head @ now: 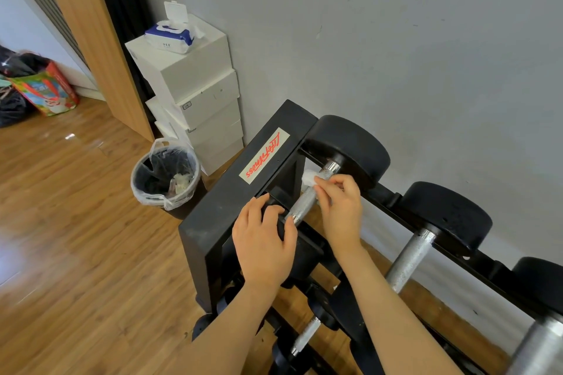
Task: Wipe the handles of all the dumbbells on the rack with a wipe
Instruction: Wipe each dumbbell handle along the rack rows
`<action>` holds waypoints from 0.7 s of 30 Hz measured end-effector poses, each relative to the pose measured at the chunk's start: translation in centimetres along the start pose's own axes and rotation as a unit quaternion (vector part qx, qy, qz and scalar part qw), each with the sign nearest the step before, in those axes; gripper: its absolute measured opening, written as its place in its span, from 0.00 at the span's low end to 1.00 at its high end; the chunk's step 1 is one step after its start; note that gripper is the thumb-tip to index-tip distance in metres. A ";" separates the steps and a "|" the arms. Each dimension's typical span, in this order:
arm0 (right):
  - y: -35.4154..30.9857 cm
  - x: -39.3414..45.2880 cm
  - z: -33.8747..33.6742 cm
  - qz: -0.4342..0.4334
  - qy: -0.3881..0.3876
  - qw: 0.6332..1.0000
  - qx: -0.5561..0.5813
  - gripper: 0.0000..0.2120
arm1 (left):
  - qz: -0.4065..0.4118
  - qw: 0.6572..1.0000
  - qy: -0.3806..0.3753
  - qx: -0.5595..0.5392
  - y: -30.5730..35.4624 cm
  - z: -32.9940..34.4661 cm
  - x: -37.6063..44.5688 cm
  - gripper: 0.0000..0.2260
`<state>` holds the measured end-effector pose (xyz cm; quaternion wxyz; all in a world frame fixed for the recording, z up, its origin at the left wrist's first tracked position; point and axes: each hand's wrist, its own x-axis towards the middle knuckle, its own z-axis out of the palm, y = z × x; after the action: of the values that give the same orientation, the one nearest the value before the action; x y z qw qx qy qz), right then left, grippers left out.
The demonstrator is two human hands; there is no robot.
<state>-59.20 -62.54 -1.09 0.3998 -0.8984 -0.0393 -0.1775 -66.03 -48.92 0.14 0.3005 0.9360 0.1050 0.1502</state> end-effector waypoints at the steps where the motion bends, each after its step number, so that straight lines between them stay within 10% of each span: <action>1: -0.1 -0.5 0.2 0.005 0.001 1.000 0.011 0.11 | 0.001 1.000 0.002 0.001 0.0 0.0 0.0 0.17; 21: -0.8 -1.5 0.7 0.118 0.080 0.982 0.128 0.10 | -0.003 1.000 -0.009 0.010 0.0 0.2 0.1 0.19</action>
<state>-60.57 -61.42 -1.47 0.5312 -0.8212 0.0768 -0.1937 -65.86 -48.98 0.06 0.2922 0.9401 0.1070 0.1393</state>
